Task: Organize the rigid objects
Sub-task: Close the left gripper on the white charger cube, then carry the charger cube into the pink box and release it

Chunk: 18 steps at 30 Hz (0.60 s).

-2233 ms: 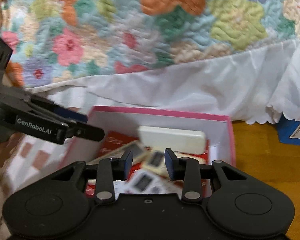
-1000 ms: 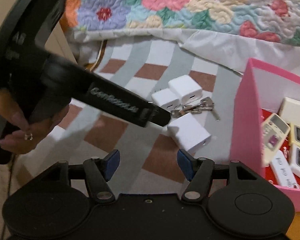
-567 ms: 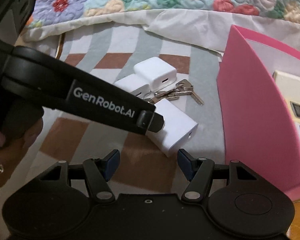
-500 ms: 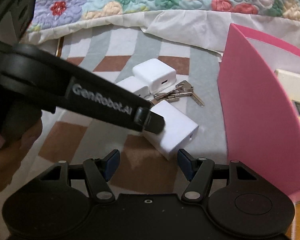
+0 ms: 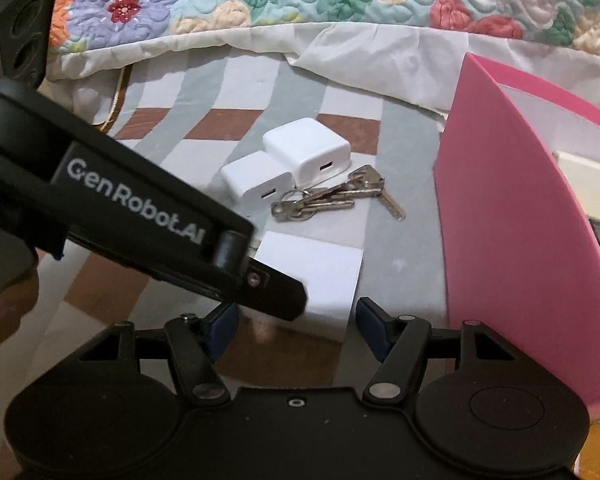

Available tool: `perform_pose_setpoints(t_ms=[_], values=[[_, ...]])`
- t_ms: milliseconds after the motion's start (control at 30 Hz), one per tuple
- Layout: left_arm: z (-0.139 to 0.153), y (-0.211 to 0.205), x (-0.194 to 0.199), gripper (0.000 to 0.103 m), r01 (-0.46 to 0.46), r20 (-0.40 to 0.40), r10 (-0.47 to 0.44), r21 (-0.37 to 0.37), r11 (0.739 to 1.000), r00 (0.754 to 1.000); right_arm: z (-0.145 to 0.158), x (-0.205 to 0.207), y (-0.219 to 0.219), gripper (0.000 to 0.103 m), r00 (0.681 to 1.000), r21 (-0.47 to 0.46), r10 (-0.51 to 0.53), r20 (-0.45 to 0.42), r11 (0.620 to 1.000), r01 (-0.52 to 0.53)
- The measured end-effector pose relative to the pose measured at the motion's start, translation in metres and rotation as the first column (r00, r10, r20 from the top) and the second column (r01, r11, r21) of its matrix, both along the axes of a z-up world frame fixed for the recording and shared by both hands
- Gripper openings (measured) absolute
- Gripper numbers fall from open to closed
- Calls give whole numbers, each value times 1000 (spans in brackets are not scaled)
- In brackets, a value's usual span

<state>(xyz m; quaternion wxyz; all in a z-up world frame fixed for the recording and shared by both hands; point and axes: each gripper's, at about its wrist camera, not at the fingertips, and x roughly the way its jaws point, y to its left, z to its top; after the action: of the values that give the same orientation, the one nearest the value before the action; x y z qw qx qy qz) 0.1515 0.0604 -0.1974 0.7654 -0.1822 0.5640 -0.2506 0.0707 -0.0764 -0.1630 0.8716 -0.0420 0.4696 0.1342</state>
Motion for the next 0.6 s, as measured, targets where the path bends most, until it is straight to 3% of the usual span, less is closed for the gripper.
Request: perform_pose_setpoints(t_ms=[233,467,600], values=[[8,-3,-10,41,7,50,-9,38,999,999,2,-1,1,65,1000,-7,10,-1,1000,-10],[55,-9,-44,39,32,191,-63,158,987,980,36,-22,9,62,988,-39,125,87,992,-122],[77,-1,-54,39,15,225,-45,131,991,973,56,-31,12,61,979,-60,158,132,987,-151]])
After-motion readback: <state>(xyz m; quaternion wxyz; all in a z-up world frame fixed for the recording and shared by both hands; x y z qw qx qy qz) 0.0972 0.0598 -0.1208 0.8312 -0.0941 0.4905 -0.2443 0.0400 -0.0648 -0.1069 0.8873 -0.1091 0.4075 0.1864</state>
